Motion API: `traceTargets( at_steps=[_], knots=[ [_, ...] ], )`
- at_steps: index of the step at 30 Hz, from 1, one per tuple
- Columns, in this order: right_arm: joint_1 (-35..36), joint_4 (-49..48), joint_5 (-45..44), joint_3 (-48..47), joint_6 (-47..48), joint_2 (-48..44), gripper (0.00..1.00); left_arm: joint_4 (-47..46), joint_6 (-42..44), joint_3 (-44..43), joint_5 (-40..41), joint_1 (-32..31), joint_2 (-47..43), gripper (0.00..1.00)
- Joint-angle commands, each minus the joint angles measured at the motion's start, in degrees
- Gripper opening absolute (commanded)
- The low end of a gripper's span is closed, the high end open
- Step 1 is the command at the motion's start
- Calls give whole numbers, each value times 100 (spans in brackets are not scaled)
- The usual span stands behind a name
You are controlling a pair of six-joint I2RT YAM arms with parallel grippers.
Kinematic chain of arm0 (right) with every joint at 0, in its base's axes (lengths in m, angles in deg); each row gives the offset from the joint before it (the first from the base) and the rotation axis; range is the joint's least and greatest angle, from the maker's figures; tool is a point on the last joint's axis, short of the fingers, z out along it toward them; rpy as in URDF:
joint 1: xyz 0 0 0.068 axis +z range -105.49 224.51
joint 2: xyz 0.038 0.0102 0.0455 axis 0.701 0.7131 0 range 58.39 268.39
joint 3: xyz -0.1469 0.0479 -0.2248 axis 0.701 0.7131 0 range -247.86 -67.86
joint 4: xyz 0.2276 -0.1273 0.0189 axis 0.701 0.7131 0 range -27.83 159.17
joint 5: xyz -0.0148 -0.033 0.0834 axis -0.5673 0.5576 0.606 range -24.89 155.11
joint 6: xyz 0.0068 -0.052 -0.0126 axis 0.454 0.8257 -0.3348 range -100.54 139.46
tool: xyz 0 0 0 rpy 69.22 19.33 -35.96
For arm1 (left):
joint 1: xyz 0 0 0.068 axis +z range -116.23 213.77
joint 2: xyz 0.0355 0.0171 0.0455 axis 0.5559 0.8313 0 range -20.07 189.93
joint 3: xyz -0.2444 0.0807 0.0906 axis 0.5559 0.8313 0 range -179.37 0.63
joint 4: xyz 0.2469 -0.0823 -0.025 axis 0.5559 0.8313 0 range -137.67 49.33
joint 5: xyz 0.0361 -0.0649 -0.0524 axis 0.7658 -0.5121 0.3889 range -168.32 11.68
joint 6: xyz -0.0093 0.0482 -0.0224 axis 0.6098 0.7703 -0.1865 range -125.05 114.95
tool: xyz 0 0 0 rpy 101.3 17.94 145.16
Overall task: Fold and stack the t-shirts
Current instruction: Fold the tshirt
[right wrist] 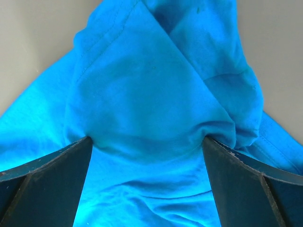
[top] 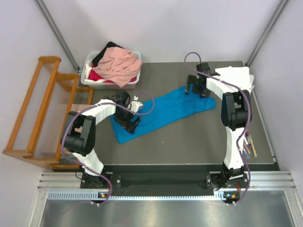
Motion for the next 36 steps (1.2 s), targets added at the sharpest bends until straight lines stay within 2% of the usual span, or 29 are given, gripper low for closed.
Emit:
traceTargets(
  at_steps=[1,6,14,20,23,29,36],
  knots=[
    [-24,-83,73,-406,-46,272,100,374,176,195,504,140,203,98],
    [-129,-13,117,-854,-81,642,100,523,238,81,310,139,203,98],
    [-252,-337,934,-1477,-46,1187,100,857,282,-270,-392,70,378,97],
    [-340,-92,1216,-2181,7,1644,100,1050,168,-438,-700,-659,501,97],
    [-410,-135,1365,-2199,-89,1671,100,1262,124,-508,-1166,-1019,651,97],
    [-489,-197,1576,-2199,-178,1706,100,1183,54,-350,-1184,-1714,923,97],
    [-533,-83,1646,-2357,-108,1776,100,1297,54,-385,-1606,-1891,1056,97]
  ],
)
